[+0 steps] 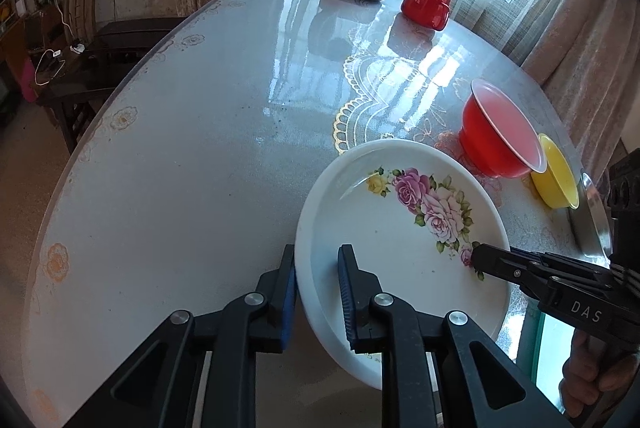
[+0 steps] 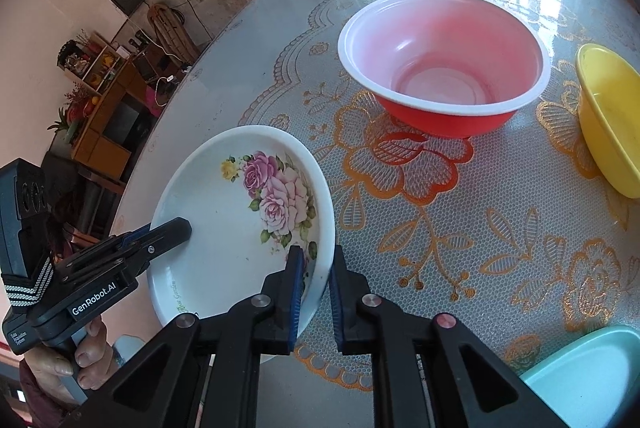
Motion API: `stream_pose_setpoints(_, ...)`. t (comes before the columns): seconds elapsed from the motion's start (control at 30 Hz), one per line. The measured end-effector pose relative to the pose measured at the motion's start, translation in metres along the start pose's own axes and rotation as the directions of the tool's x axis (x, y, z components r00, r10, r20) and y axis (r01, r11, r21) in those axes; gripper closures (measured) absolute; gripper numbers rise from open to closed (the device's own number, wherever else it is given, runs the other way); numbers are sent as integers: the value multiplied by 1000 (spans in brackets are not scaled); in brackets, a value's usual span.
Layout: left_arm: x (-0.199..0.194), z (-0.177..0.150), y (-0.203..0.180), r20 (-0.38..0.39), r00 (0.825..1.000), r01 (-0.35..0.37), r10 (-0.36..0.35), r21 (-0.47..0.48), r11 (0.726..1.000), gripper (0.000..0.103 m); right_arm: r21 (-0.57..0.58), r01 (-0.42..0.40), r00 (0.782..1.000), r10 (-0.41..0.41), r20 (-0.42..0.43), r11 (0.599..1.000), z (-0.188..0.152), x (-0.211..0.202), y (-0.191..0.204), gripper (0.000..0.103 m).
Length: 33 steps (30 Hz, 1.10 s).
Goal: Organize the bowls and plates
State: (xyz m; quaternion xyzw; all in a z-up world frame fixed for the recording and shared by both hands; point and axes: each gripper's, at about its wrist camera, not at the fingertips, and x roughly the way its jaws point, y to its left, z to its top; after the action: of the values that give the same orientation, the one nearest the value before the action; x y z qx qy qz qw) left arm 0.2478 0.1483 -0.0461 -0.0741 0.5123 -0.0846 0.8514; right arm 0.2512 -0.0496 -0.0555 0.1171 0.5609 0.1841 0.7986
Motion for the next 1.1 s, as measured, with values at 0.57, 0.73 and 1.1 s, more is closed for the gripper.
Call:
stream_pose_setpoints(0.57,-4,-17,-12,5,1000,20,-20,4,1000,85,28,6,1000,-7,21,1000,-5,-13,-10,90)
stream_pose_setpoints(0.73,-11,-18,-16,20,999,28,-28,0,1000,85,23,3,999,-4,47,1000,-7,-23,-11,90)
stream_pose_setpoints(1.1,-23,-19,-31,63,997,32,-34,35,999,86,51,-1,997,-3,82,999,-13,-41,-24,90)
